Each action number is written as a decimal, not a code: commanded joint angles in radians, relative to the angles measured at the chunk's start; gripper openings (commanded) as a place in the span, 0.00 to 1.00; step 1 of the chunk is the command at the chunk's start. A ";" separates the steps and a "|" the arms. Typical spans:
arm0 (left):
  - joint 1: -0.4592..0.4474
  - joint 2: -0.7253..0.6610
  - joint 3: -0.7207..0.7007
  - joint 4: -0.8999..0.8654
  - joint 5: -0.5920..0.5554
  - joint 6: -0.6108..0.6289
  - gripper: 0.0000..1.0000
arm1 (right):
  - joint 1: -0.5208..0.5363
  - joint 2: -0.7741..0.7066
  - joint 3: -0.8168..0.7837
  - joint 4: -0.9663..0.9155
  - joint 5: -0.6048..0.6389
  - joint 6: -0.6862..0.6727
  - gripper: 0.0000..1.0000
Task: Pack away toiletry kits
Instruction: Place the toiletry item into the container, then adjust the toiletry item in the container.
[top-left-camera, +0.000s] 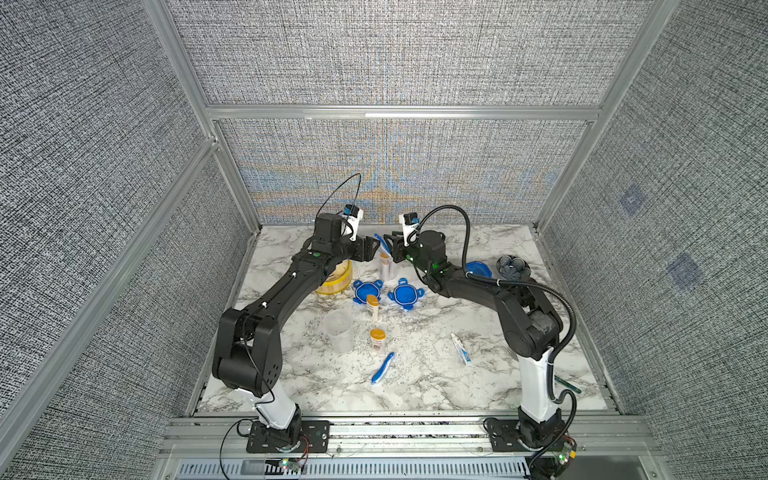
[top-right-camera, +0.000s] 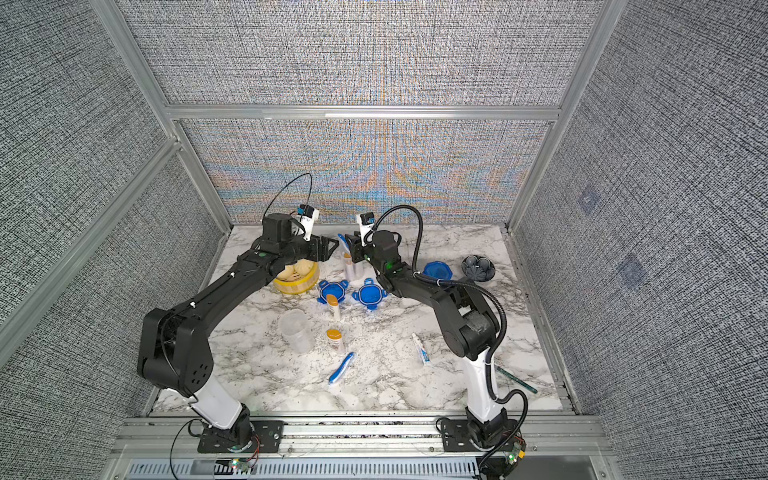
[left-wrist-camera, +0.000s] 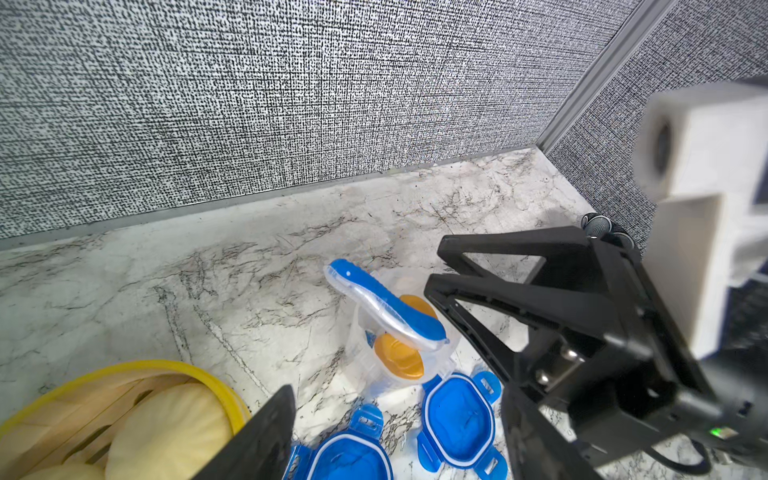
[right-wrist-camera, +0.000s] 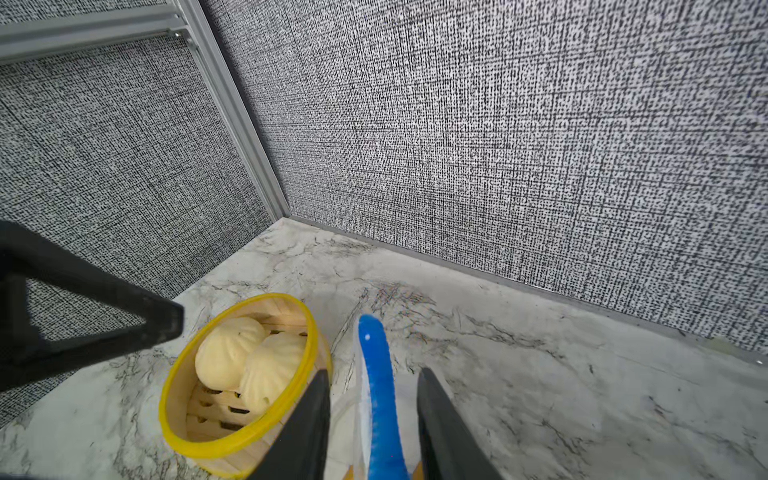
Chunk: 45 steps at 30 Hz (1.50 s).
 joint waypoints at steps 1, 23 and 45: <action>0.003 0.034 0.047 -0.044 0.010 -0.002 0.80 | -0.017 -0.040 -0.010 -0.025 -0.006 0.047 0.41; 0.022 0.310 0.263 -0.009 0.026 -0.225 0.60 | -0.152 -0.302 -0.125 -0.385 -0.145 0.215 0.47; 0.030 0.432 0.300 0.161 0.138 -0.357 0.43 | -0.181 -0.351 -0.170 -0.382 -0.166 0.231 0.46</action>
